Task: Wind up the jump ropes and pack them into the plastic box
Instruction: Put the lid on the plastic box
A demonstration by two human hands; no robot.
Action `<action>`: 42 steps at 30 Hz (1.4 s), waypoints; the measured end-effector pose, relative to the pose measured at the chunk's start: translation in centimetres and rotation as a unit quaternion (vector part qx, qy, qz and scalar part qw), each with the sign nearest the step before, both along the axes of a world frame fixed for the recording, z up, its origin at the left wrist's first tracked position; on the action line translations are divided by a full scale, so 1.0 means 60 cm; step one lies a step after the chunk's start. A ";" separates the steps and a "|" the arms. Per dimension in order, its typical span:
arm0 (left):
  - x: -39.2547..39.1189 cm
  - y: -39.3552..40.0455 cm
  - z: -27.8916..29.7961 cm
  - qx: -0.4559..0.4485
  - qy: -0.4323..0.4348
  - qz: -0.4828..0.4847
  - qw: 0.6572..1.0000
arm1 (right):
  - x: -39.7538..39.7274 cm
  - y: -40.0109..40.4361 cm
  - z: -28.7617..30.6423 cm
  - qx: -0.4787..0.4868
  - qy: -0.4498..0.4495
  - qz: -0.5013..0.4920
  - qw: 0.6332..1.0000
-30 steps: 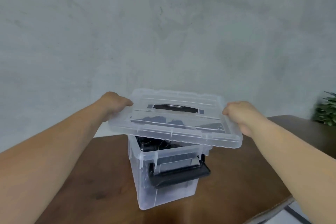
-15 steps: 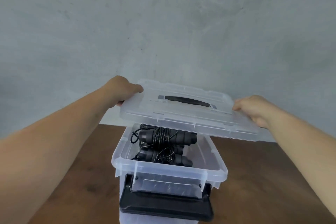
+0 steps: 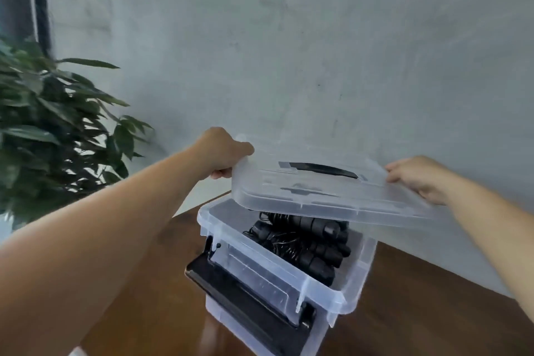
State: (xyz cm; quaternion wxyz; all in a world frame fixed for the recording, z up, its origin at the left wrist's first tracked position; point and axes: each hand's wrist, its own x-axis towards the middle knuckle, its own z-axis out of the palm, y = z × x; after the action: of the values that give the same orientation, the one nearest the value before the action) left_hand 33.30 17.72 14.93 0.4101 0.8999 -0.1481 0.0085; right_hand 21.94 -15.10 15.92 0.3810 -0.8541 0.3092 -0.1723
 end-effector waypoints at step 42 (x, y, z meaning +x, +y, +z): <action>-0.239 -0.043 -0.072 0.086 0.097 0.195 0.972 | 0.174 -0.010 -0.057 -0.160 0.062 0.313 0.934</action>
State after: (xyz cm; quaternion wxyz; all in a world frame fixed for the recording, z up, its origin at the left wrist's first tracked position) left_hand 18.95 15.14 10.60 0.3343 0.9398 0.0701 -0.0115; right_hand 32.40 -15.68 12.48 0.2543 -0.9662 0.0174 -0.0384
